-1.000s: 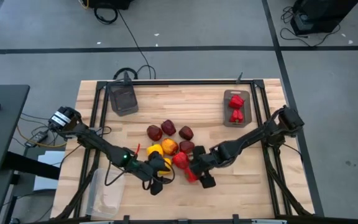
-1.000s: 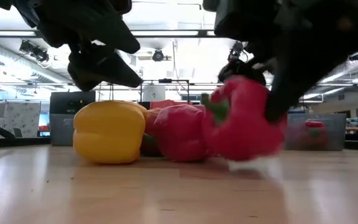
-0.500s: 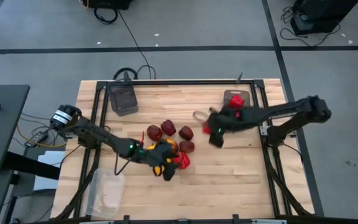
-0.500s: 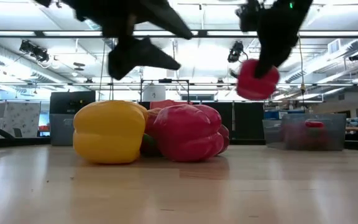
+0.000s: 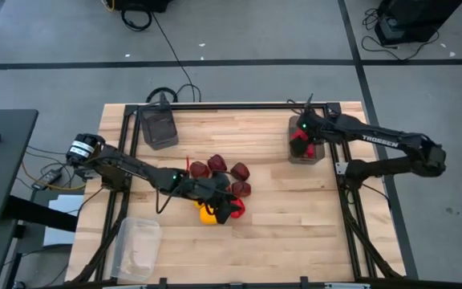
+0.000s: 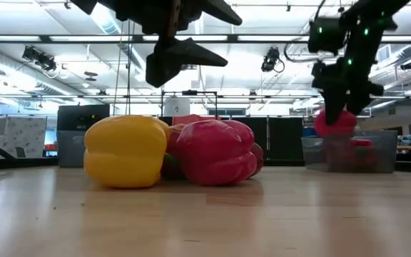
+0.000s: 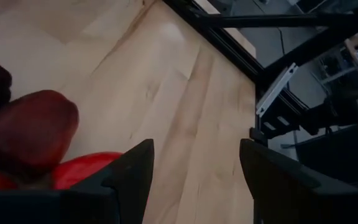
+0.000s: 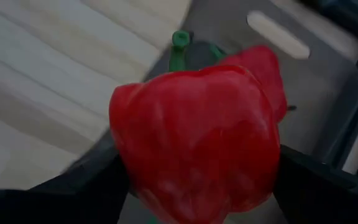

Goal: Sort produce into baskets
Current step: Put the red bell pepper into the right black bin

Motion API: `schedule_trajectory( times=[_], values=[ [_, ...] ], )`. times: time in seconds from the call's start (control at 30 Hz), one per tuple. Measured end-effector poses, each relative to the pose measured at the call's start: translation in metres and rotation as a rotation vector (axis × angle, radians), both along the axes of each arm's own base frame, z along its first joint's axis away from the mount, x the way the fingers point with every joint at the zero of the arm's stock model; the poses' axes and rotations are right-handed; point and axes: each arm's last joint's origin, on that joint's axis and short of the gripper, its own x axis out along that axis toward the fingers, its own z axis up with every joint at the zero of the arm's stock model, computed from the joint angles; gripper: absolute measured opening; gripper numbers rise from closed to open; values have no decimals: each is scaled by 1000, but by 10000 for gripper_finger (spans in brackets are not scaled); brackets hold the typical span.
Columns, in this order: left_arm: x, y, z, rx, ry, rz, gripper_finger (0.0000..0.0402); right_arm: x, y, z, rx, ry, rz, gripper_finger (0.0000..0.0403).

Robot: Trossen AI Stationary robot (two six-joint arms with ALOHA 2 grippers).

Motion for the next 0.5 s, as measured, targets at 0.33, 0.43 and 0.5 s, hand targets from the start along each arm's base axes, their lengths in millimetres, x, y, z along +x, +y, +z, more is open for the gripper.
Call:
schedule_trajectory(
  times=[0.33, 0.43, 0.5],
  values=[
    [-4, 5, -9, 6, 108, 28, 242, -17, -17, 0, -95, 91, -31, 368],
    [-7, 5, -9, 4, 140, -19, 242, -21, -19, 3, -71, 32, -64, 387],
    [-9, 4, -5, 32, 125, -51, 242, -21, -19, 4, -29, -22, -70, 396]
  ],
)
